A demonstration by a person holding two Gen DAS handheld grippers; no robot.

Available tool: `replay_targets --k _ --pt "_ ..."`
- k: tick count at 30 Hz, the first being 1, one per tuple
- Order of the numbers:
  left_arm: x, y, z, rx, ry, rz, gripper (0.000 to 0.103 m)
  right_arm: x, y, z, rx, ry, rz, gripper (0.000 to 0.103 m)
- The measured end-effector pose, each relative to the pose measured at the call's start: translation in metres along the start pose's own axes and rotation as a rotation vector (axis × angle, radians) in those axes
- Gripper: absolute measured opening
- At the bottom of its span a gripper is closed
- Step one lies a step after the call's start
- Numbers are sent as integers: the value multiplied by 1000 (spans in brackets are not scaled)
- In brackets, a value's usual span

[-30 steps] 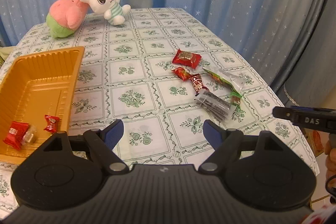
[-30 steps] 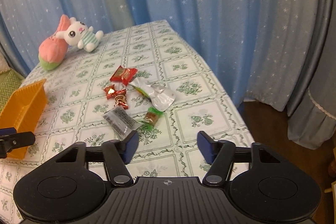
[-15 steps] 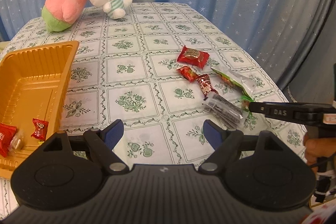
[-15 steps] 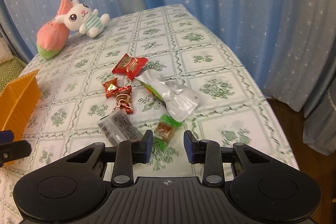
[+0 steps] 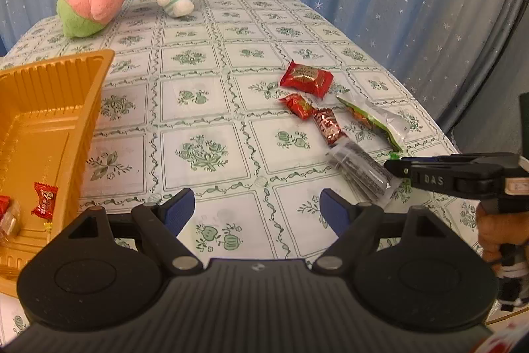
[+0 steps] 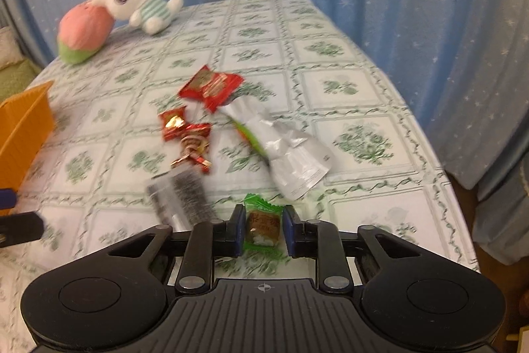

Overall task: Organize snacks
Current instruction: 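Grasp the clear bag of dark sticks with the left tool, then carry the stick bag over the tray with the left tool while the right tool carries the green candy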

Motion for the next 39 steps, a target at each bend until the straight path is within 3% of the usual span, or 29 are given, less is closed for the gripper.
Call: replay_targets --k 8,14,19,26,30,34,39 --pt "0 11 13 42 34 -5 81 16 -10 -38 -193 -92 -41 22" --pt "-9 32 51 145 190 19 79 15 -21 -10 -121 9 -3 22" --pt "-6 54 85 208 378 22 67 18 -31 20 -67 85 6 22" --pt "8 77 104 208 497 -26 43 24 -38 35 -45 143 16 22" --pt "9 77 103 200 484 -37 35 25 -39 33 -47 149 17 22" --pt "10 70 99 177 478 -55 34 25 -39 28 -54 145 16 22" --pt "5 52 84 149 391 -39 34 20 -45 16 -64 128 23 22"
Point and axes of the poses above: each gripper's, at about its wrist camera, not at the fingertips, and y roughly the way its jaws point, z to its right, x to its underside, the point moved 9 cm from there along y, roughly the way its jaws point, and after that the axes turned 4 degrees about z, right-handed, at the moved point
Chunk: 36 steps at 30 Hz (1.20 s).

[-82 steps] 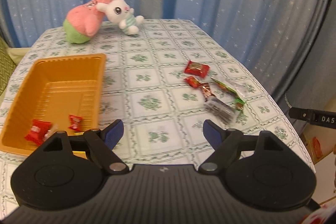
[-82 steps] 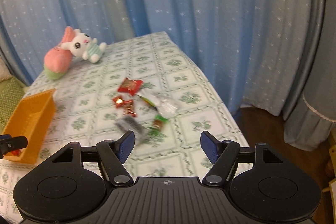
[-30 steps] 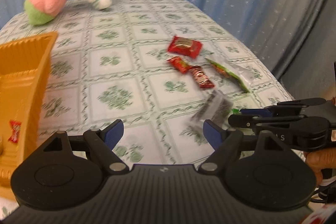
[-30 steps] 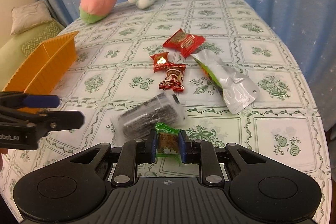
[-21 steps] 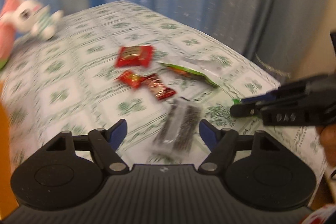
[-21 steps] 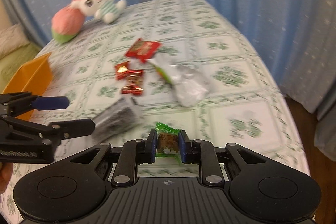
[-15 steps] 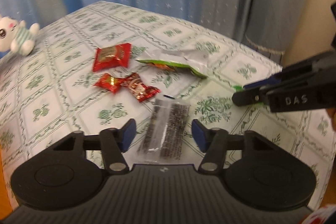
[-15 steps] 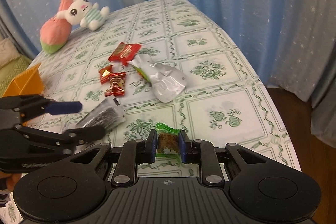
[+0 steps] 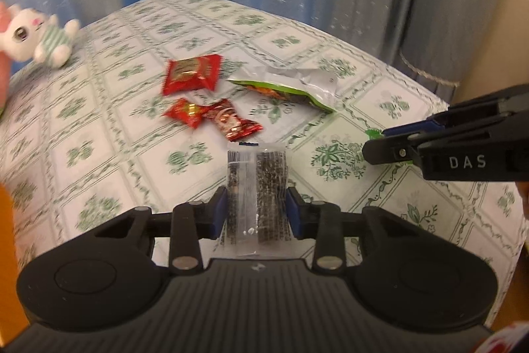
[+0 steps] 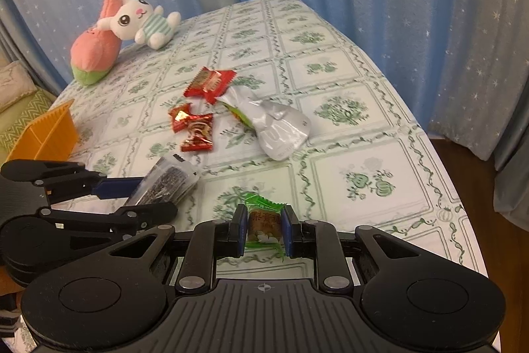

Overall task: Organize snacks
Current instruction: 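Carry the stick bag over the tray with the left tool while the right tool carries the green candy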

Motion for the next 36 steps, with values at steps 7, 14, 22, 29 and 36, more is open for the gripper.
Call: replay_targets --k 7,14,22,29,36 --pt "-2 -49 -33 -73 -105 43 34 -20 -16 -35 -33 -52 34 22" --pt "10 -103 -82 -189 -188 56 34 -42 -32 -97 -102 -114 70 22" --pt "33 -162 -135 -301 -245 63 34 -45 -38 -193 -214 -199 82 22" --pt "55 -198 -173 -365 -295 68 34 -32 -32 -260 -271 -248 56 22" --pt "76 -216 -205 -393 -356 76 34 -18 -17 -304 -300 -298 20 22"
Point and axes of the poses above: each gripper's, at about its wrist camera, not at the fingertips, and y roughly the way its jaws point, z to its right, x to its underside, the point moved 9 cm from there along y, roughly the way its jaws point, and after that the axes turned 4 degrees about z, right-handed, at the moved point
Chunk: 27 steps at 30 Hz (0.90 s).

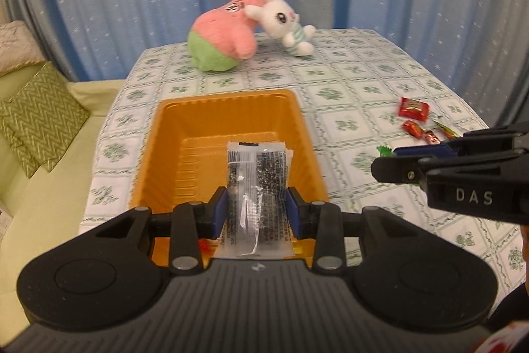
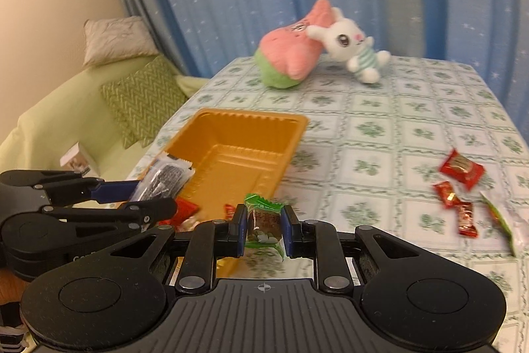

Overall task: Organize snacks
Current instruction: 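Carry the stick bag over the tray with the left tool while the right tool carries the green candy, then open the left tool over the tray while the right tool releases the green candy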

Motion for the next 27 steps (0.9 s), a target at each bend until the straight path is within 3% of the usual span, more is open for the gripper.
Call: replay_targets --k 12,27 --pt "7 9 -37 -17 -53 -10 34 -6 36 -33 -29 -42 -30 22" --pt "7 40 -56 -11 -92 -30 35 -3 59 -27 -12 -42 -54 22"
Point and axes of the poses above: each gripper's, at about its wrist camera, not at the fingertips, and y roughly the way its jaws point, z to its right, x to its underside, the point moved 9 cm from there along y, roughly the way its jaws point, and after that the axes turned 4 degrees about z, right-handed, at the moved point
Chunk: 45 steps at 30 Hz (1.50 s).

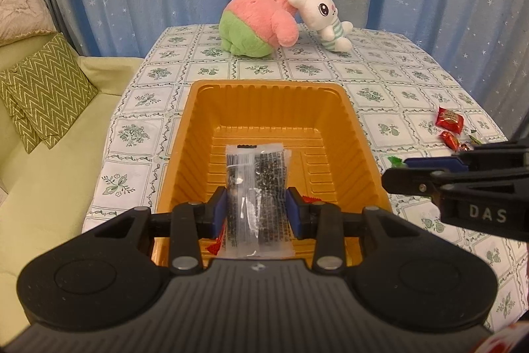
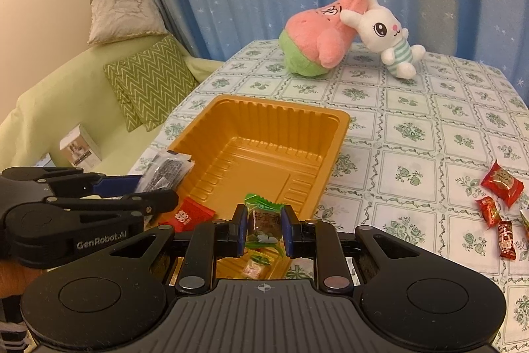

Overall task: Organize snacks
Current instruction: 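Open the left tool over the tray while the right tool releases the green candy, then move both open tools back toward the remaining candies on the tablecloth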

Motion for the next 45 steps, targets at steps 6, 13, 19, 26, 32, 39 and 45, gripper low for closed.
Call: replay_targets --k 6,13,19,26,32,39,45 --pt "0 -1 -5 -11 -9 12 40 -1 1 1 2 3 0 22" --pt "6 -14 -18 -37 -28 24 42 -2 2 -6 -15 6 -1 22" --pt "12 -26 -28 -58 -45 32 46 -8 3 -16 -52 18 13 22" --pt "19 -37 -32 -73 -58 35 54 -15 -3 -12 -78 103 52 58" --pt "21 -48 -21 -61 -68 43 59 -10 -26 13 -12 156 63 58" --pt "23 -66 3 -39 -70 54 65 5 -69 42 71 198 83 58" --pt "19 -80 24 -25 -59 68 71 16 -105 58 145 184 104 58"
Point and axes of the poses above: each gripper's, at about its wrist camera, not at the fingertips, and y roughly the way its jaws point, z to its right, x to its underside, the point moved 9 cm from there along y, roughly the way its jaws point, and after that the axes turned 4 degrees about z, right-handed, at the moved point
